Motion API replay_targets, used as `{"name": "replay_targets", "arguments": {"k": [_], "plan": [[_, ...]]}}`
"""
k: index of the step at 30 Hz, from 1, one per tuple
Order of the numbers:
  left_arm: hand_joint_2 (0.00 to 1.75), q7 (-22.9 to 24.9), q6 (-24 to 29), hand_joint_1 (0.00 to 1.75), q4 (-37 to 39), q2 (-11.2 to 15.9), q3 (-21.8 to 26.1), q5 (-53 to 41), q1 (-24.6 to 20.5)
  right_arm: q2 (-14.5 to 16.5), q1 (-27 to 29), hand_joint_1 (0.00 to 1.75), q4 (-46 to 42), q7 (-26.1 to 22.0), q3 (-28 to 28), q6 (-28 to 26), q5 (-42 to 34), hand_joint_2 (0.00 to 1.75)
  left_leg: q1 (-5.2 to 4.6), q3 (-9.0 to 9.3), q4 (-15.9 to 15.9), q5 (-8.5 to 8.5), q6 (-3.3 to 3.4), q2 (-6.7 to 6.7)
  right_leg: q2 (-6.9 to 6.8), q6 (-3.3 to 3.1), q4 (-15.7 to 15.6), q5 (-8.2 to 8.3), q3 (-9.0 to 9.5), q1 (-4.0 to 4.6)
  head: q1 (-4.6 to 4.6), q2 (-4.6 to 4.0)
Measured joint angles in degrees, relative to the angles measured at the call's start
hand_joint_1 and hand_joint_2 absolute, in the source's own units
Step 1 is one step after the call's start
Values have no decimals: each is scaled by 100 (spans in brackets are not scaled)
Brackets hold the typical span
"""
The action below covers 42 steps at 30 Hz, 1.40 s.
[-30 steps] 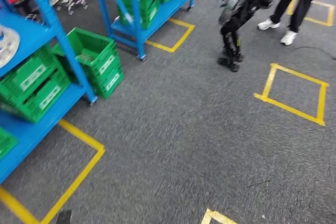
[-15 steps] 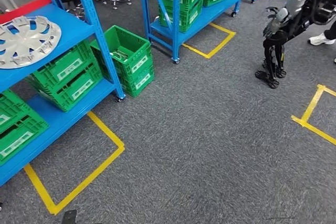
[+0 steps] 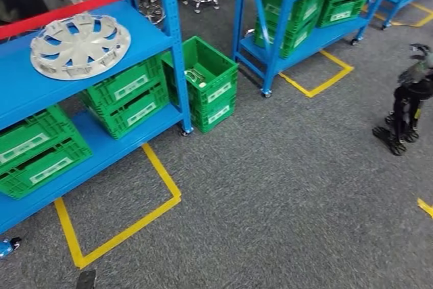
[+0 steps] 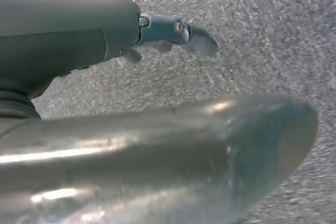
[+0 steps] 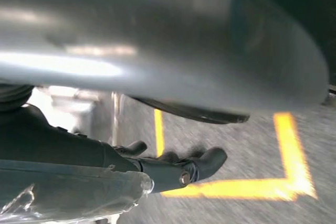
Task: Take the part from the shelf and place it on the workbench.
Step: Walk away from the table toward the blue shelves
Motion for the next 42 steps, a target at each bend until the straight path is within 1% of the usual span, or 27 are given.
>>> {"name": "replay_targets", "arguments": {"k": [1,3,4,5,6,8,10,11,12,14,16,18,19,21,23,25,26,28,30,32,33,34,35,37,39,41,42], "plan": [[0,0,0,0,0,-1,-1,0,-10,0,1,0,0,0,-2,-2,0,0,8,56,-1,-60,13,-76,107,22,405,-102,-285,-19,17,-1],[0,1,0,0,0,-3,1,-1,-9,-2,18,0,0,4,-9,-1,-1,0,28,194,-1,-193,5,-254,168,65,936,-447,-813,-45,39,0],[0,1,0,0,0,-3,2,-2,4,-3,30,0,0,5,-14,-1,-1,0,46,287,-1,-262,-10,-350,178,82,971,-555,-986,-54,46,0],[0,1,0,0,1,-3,3,-3,17,-3,38,0,0,5,-17,-2,-1,0,69,392,-1,-335,-32,-443,191,100,847,-544,-1081,-63,47,0],[0,1,0,0,1,-4,3,-4,26,-4,44,0,0,4,-20,-2,-1,0,96,498,-1,-410,-62,-532,228,126,587,-371,-1113,-79,48,0],[0,2,0,0,2,-4,10,-2,41,-3,60,0,3,1,-22,1,0,0,137,656,20,-548,-141,-687,399,170,-27,341,-1121,-134,86,0],[0,7,16,0,3,-1,24,9,53,-2,47,0,7,0,-25,5,-1,0,159,714,27,-648,-232,-788,505,106,-294,852,-1131,-142,134,0],[0,12,29,0,3,2,33,16,55,-2,27,0,7,0,-26,8,-1,0,169,725,24,-665,-271,-813,479,40,-293,884,-1131,-121,143,0],[0,15,44,0,3,3,45,25,51,-1,9,0,7,-1,-27,8,-1,0,175,723,6,-668,-307,-793,441,-12,-297,877,-1104,-111,141,0],[0,21,62,0,3,4,72,33,27,1,-3,0,7,-3,-28,4,1,0,155,623,191,-681,-357,-534,346,-82,-361,844,-1020,-115,118,1],[0,35,68,0,4,-3,87,35,-7,2,3,0,7,-7,-28,1,2,0,120,280,765,-874,-384,-236,225,-149,-427,799,-917,-105,90,1],[0,59,68,0,4,-7,98,34,-17,1,7,0,7,-9,-28,1,5,0,99,-157,1376,-1107,-380,-170,102,-201,-451,736,-842,-76,80,0],[0,72,67,0,4,-7,107,30,-12,1,7,0,7,-9,-28,2,7,0,86,-297,1503,-1101,-366,-169,48,-216,-454,701,-802,-62,80,0],[0,95,63,0,4,-7,121,7,-1,1,6,0,7,-9,-28,3,9,0,43,-302,1220,-736,-312,-134,-59,-229,-458,627,-696,-39,76,1],[0,108,58,0,4,-7,125,-21,-8,2,6,0,7,-12,-28,7,9,0,-45,-94,554,-256,-220,115,-176,-217,-456,547,-584,-15,73,2],[0,118,57,0,4,-19,127,-48,-43,2,3,0,7,-16,-28,9,9,0,-118,25,129,-92,-146,361,-300,-181,-451,477,-533,33,49,1],[0,126,57,0,4,-25,128,-59,-52,1,0,0,7,-15,-29,9,9,0,-133,30,65,-115,-125,380,-371,-160,-456,450,-516,58,46,2],[0,137,57,0,3,-38,130,-73,-41,1,-15,0,6,-9,-30,2,10,0,-101,41,19,-65,-80,230,-428,-106,-456,392,-478,75,56,2],[0,146,61,0,3,-39,136,-82,-33,1,-22,0,6,-12,-30,-3,13,0,-54,61,-1,-46,-35,79,-172,-33,-181,199,-557,46,82,2],[0,154,64,0,2,-37,141,-90,-49,0,-12,0,7,-12,-30,-5,15,0,-35,62,-3,-43,-6,-77,116,27,534,-155,-894,7,108,2],[0,156,64,0,2,-40,142,-92,-54,-1,-6,0,7,-10,-31,-7,15,0,-34,61,-3,-44,0,-161,160,46,904,-291,-1088,-2,110,2],[0,159,63,0,2,-43,142,-93,-50,-2,-2,0,6,-8,-31,-10,15,0,-32,65,-3,-46,2,-245,177,58,1136,-333,-1226,-6,110,2],[0,161,63,0,2,-43,143,-94,-43,-3,-3,0,5,-8,-32,-14,15,0,-27,72,-2,-46,0,-330,187,63,1155,-256,-1266,-9,109,2],[0,165,63,0,3,-45,146,-105,-37,-4,-8,0,5,-7,-32,-19,17,0,-13,95,1,-48,-23,-503,276,68,575,165,-1038,-34,108,2],[0,165,63,0,3,-47,149,-128,-44,-3,-6,0,7,-7,-32,-25,28,0,-13,94,16,-47,-82,-671,529,52,-140,469,-719,-82,108,2],[0,166,63,0,3,-44,156,-158,-39,-3,-8,0,7,-8,-32,-48,52,0,-7,59,12,-19,-162,-792,659,-12,-401,511,-602,-93,107,2],[0,167,64,0,3,-43,162,-171,-26,-3,-12,0,7,-11,-32,-63,68,0,6,41,-5,4,-201,-843,613,-60,-417,524,-596,-84,104,2]]}}
